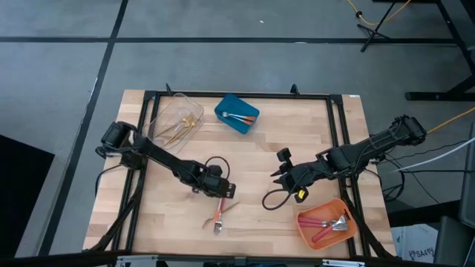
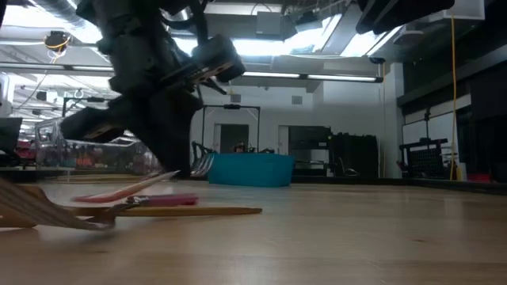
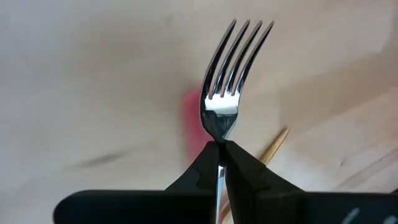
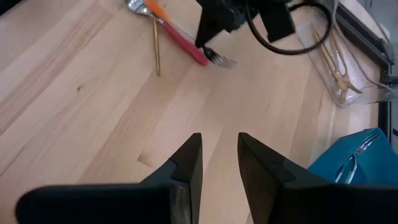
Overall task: Sort silverware by color (type)
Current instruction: Put the orange fork into the blue bin
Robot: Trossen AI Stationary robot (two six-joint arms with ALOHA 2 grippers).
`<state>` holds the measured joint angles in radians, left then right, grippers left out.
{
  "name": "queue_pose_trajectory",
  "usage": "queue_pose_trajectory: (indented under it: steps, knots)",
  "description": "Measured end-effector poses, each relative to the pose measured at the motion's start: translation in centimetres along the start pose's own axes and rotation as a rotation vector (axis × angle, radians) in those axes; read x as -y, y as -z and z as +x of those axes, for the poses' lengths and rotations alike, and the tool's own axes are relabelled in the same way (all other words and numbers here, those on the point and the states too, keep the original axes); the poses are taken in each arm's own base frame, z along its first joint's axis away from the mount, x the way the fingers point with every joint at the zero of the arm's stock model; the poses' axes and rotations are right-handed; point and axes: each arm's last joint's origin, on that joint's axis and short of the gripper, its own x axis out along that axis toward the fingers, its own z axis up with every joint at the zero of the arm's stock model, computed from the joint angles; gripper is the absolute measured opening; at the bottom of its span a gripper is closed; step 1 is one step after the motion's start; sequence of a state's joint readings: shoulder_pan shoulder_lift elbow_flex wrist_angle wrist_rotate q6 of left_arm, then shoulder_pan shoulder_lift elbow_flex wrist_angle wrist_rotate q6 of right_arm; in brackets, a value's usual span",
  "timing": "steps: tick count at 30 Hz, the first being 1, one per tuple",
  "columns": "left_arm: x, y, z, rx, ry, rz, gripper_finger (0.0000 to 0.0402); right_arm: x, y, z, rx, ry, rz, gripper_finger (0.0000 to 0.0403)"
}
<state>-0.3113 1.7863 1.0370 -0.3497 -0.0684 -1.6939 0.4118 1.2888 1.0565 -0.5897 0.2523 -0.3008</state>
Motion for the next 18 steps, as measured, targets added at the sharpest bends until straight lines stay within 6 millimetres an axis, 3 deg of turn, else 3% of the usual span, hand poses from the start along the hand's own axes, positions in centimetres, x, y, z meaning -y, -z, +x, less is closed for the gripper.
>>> queue_pose_trajectory:
  steps: [10, 18]
  knots:
    - [1.2, -4.1, -1.7, 0.295, 0.083, 0.121, 0.0009, 0.6, -1.0, -0.1, 0.082, 0.118, 0.091, 0.0089]
    - [3.4, -7.1, -2.9, 0.557, 0.229, 0.284, 0.0009, 3.6, -1.2, 0.2, 0.178, 0.232, 0.323, 0.0089]
